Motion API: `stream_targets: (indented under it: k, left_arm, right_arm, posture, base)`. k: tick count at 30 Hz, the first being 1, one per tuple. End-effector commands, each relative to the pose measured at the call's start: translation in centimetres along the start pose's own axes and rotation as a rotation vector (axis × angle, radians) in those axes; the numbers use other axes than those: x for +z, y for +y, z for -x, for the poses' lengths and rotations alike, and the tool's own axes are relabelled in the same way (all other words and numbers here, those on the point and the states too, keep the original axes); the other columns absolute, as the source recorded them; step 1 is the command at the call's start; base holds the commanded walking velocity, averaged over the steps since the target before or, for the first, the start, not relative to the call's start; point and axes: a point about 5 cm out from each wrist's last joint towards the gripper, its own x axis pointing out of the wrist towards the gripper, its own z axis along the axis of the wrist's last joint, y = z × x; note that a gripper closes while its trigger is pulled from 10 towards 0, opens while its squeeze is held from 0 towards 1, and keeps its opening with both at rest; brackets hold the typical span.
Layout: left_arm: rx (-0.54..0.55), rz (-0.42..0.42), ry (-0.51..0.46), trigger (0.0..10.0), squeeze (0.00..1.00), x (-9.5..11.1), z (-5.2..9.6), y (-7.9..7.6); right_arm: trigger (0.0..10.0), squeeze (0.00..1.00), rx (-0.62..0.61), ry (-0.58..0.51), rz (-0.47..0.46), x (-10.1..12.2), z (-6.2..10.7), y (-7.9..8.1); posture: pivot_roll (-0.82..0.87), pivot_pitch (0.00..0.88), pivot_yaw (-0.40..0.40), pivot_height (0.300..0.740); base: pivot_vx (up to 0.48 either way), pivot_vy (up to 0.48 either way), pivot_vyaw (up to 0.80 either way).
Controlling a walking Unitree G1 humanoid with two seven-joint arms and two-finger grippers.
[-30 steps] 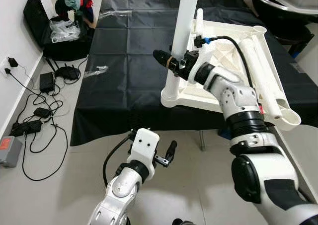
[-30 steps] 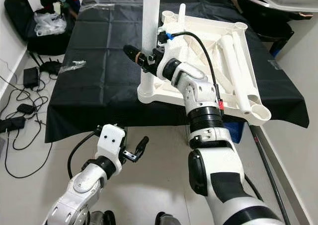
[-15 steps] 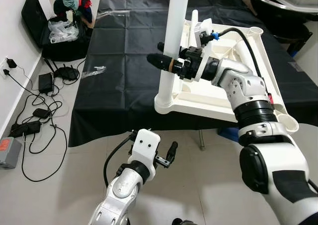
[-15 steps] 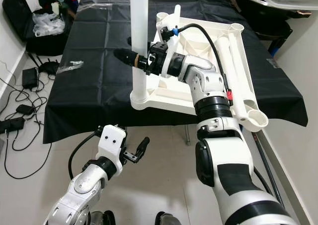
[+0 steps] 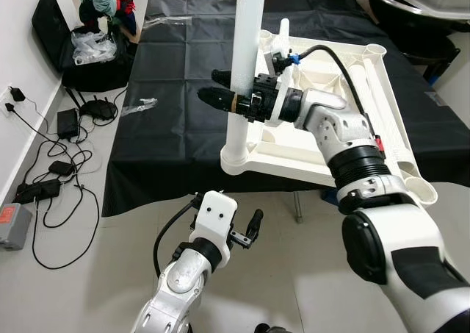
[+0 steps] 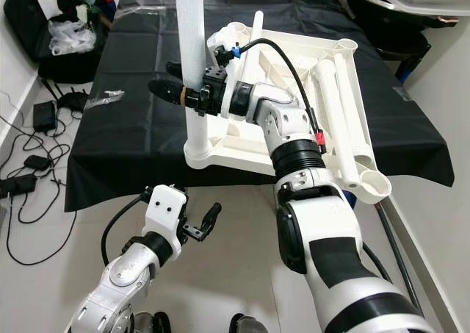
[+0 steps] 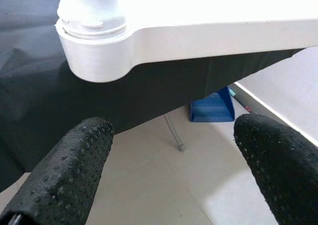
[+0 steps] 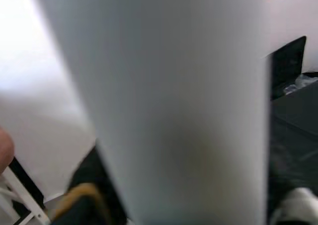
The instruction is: Building children table
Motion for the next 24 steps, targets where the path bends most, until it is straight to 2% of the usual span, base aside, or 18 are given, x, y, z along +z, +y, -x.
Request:
stream_targets:
  k: [1,3,4,5,6,7,8,10,11,12,13,15,16,17,18,19,21,24]
  left_arm:
    - [0.003,0.001,0.020,10.0,0.00,-0.3,0.1,-0.2]
    - [0.003,0.001,0.020,10.0,0.00,-0.3,0.1,-0.2]
    - [0.003,0.001,0.019,10.0,0.00,-0.3,0.1,-0.2]
    - [0.003,0.001,0.019,10.0,0.00,-0.3,0.1,-0.2]
    - [0.002,0.000,0.018,10.0,0.00,-0.3,0.1,-0.2]
    - [0.002,0.000,0.018,10.0,0.00,-0.3,0.1,-0.2]
    - [0.002,0.000,0.019,10.0,0.00,-0.3,0.1,-0.2]
    - [0.002,0.000,0.019,10.0,0.00,-0.3,0.1,-0.2]
    - [0.002,0.000,0.019,10.0,0.00,-0.3,0.1,-0.2]
    - [0.002,0.000,0.019,10.0,0.00,-0.3,0.1,-0.2]
    - [0.000,0.000,0.019,10.0,0.00,-0.3,0.1,-0.1]
    - [0.000,0.000,0.019,10.0,0.00,-0.3,0.1,-0.1]
    - [-0.001,-0.001,0.020,10.0,0.00,-0.3,0.1,-0.1]
    - [-0.001,-0.001,0.020,10.0,0.00,-0.3,0.1,-0.1]
    - [-0.001,-0.002,0.020,10.0,0.00,-0.3,0.0,-0.1]
    - [-0.001,-0.002,0.020,10.0,0.00,-0.3,0.0,-0.1]
    - [-0.001,-0.004,0.021,10.0,0.00,-0.3,0.0,0.0]
    - [0.000,-0.005,0.021,10.0,0.00,-0.2,0.0,0.0]
  right_arm:
    - [0.0,0.00,0.011,-0.002,0.020,0.2,-0.9,0.3]
    - [0.0,0.00,0.011,-0.002,0.020,0.2,-0.9,0.3]
    - [0.0,0.00,-0.047,-0.002,0.024,0.2,-0.8,0.0]
    - [0.0,0.00,-0.047,-0.002,0.024,0.2,-0.8,0.0]
    - [0.0,0.00,-0.200,0.021,0.033,-0.1,-0.5,-0.9]
    - [0.0,0.00,-0.200,0.021,0.033,-0.1,-0.5,-0.9]
    - [0.0,0.00,-0.375,0.028,0.043,-0.4,0.0,-1.8]
    - [0.0,0.00,-0.375,0.028,0.043,-0.4,0.0,-1.8]
    - [0.0,0.00,-0.561,0.025,0.056,-0.6,0.8,-2.6]
    - [0.0,0.00,-0.561,0.025,0.056,-0.6,0.8,-2.6]
    - [0.0,0.00,-0.740,0.007,0.066,-0.9,1.5,-3.0]
    - [0.0,0.00,-0.740,0.007,0.066,-0.9,1.5,-3.0]
    - [0.0,0.00,-0.899,-0.022,0.069,-1.3,2.0,-2.8]
    - [0.0,0.00,-0.899,-0.022,0.069,-1.3,2.0,-2.8]
    - [0.0,0.00,-1.074,-0.064,0.088,-1.7,2.4,-2.1]
    - [0.0,0.00,-1.074,-0.064,0.088,-1.7,2.4,-2.1]
    - [0.0,0.00,-1.271,-0.120,0.101,-1.9,3.1,-1.0]
    - [0.0,0.00,-1.297,-0.142,0.076,-1.9,2.3,-0.4]
  posture:
    - [0.15,0.176,-0.076,0.740]
    - [0.15,0.176,-0.076,0.740]
    - [0.15,0.174,-0.079,0.740]
    - [0.15,0.174,-0.079,0.740]
    - [0.14,0.177,-0.075,0.740]
    - [0.14,0.177,-0.075,0.740]
    - [0.14,0.177,-0.071,0.740]
    - [0.14,0.177,-0.071,0.740]
    - [0.14,0.177,-0.071,0.740]
    - [0.14,0.177,-0.071,0.740]
    - [0.13,0.181,-0.069,0.740]
    - [0.13,0.181,-0.069,0.740]
    - [0.13,0.183,-0.062,0.740]
    - [0.13,0.183,-0.062,0.740]
    - [0.13,0.183,-0.063,0.740]
    - [0.13,0.183,-0.063,0.740]
    - [0.13,0.186,-0.062,0.740]
    - [0.13,0.186,-0.063,0.740]
  base:
    - [0.000,0.000,0.00]
    - [0.000,0.000,0.00]
    - [0.000,0.000,0.00]
    - [0.000,0.000,0.00]
    - [0.000,0.000,0.00]
    - [0.000,0.000,0.00]
    - [0.000,0.000,0.00]
    - [0.000,0.000,0.00]
    - [0.000,0.000,0.00]
    - [0.000,0.000,0.00]
    - [0.000,0.000,0.00]
    - [0.000,0.000,0.00]
    - [0.000,0.000,0.00]
    - [0.000,0.000,0.00]
    - [0.000,0.000,0.00]
    - [0.000,0.000,0.00]
    - [0.000,0.000,0.00]
    - [0.000,0.000,0.00]
